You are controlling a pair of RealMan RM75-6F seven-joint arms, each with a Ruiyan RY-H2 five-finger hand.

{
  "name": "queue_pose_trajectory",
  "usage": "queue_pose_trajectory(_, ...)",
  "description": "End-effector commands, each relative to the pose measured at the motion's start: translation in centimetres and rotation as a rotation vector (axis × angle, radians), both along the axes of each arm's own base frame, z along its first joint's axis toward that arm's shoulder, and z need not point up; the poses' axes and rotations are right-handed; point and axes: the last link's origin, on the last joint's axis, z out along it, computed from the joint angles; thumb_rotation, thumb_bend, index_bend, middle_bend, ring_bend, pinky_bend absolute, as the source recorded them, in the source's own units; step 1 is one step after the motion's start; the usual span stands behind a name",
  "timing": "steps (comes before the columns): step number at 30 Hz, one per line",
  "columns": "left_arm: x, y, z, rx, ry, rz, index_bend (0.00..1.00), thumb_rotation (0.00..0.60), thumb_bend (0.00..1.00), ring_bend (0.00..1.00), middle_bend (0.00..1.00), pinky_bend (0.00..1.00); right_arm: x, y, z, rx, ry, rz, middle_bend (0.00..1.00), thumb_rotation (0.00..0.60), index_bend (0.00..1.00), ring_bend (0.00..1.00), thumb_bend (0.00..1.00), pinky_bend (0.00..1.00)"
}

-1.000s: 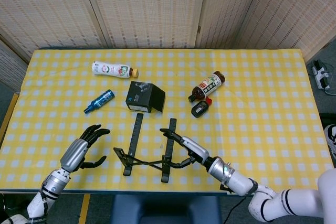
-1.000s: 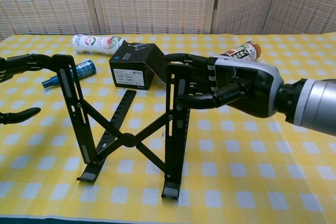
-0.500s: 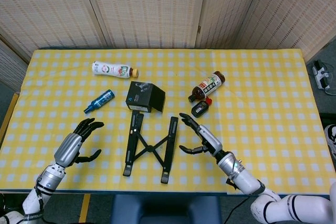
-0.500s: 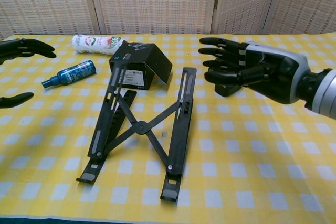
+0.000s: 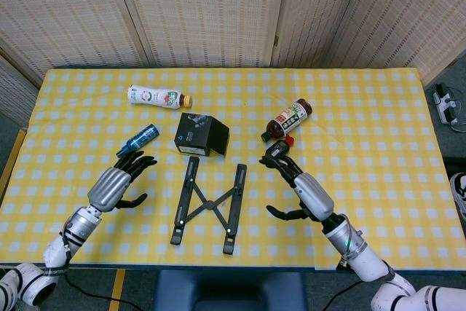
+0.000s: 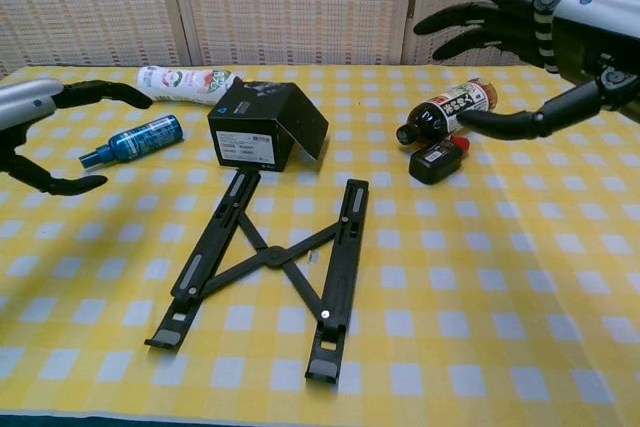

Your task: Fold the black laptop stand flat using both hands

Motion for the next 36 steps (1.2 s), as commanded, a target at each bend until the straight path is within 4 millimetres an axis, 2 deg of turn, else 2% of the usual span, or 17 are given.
queue_pose_trajectory(1,1.5,2.0,-2.4,0.021,0.123,-0.089,0.09,0.6,0.3,0.04,0.11,0.0,0.7,1.3,-1.1,-0.081,0.283,0.199,0.32,0.6,0.18,0.37,0.34,0.2)
queue_pose_trajectory(4,2.2,3.2,-3.8,0.046,0.188,-0.13,0.05,0.6,0.23,0.02,0.07,0.0,1.0,1.3,-2.2,-0.114,0.368,0.255,0.4,0.6,0.28,0.46,0.34,0.33)
queue_pose_trajectory(8,2.8,4.4,-5.5,0.079,0.237,-0.163,0.02,0.6,0.2,0.0,0.04,0.0,1.3,1.3,-4.0,-0.143,0.456,0.31,0.49,0.6,0.38,0.58,0.34,0.5)
queue_pose_trajectory(16,3.5,6.3,-7.7,0.116,0.284,-0.183,0.0,0.6,0.18,0.0,0.02,0.0,1.2,0.8,-7.6,-0.185,0.611,0.39,0.63,0.6,0.48,0.74,0.34,0.73)
queue_pose_trajectory(26,4.6,7.8,-9.7,0.088,0.279,-0.152,0.0,0.6,0.18,0.0,0.01,0.0,1.0,-0.3,-10.7,-0.227,0.679,0.421,0.7,0.6,0.52,0.79,0.34,0.81)
queue_pose_trajectory(36,4.3,8.1,-10.2,0.076,0.275,-0.129,0.0,0.6,0.18,0.0,0.01,0.0,0.6,-1.2,-13.1,-0.228,0.723,0.449,0.73,0.6,0.54,0.82,0.34,0.83)
